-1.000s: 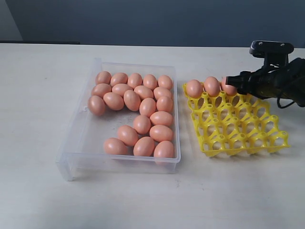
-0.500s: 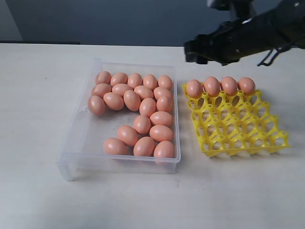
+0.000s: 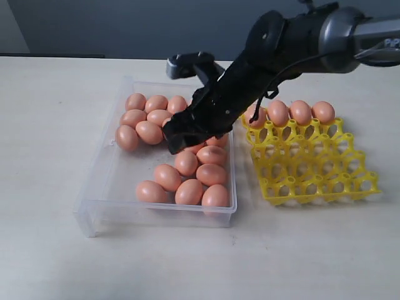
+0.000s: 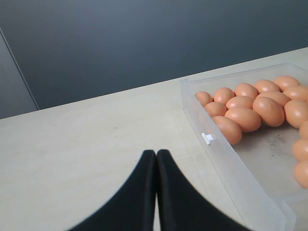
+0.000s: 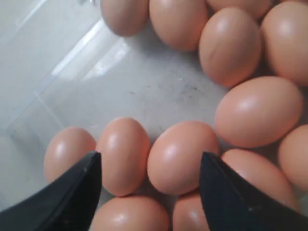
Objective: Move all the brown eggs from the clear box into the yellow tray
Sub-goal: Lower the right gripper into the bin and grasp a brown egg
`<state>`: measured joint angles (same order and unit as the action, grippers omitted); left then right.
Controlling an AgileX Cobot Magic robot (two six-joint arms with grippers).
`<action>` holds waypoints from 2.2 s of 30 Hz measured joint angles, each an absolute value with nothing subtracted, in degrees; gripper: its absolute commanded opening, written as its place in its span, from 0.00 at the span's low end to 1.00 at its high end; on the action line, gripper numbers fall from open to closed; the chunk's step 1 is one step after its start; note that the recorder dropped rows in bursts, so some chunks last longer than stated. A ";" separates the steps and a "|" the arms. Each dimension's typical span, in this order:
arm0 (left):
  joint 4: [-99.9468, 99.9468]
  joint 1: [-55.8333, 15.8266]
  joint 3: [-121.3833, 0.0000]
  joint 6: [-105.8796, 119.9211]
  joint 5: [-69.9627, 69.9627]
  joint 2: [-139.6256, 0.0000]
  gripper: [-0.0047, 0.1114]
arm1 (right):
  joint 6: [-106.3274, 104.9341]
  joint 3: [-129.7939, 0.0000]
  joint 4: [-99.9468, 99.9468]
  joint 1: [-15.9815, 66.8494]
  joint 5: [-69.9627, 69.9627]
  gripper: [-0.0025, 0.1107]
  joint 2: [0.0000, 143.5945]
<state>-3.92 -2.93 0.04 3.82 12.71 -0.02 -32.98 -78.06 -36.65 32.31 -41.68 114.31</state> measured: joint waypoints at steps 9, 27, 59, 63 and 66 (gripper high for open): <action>-3.92 -2.93 0.04 3.82 12.71 -0.02 0.04 | -34.91 -78.40 -36.66 37.26 -41.33 0.53 117.60; -3.92 -2.93 0.04 3.82 12.71 -0.02 0.04 | -35.37 -78.86 -36.55 37.76 -39.32 0.53 119.68; -3.92 -2.93 0.04 3.82 12.71 -0.02 0.04 | -35.58 -78.86 -34.01 37.89 -38.71 0.53 119.71; -3.92 -2.93 0.04 3.82 12.71 -0.02 0.04 | -35.58 -78.86 -34.01 37.89 -37.26 0.53 120.66; -3.92 -2.93 0.04 3.82 12.71 -0.02 0.04 | -35.58 -78.86 -33.73 37.89 -37.05 0.53 121.89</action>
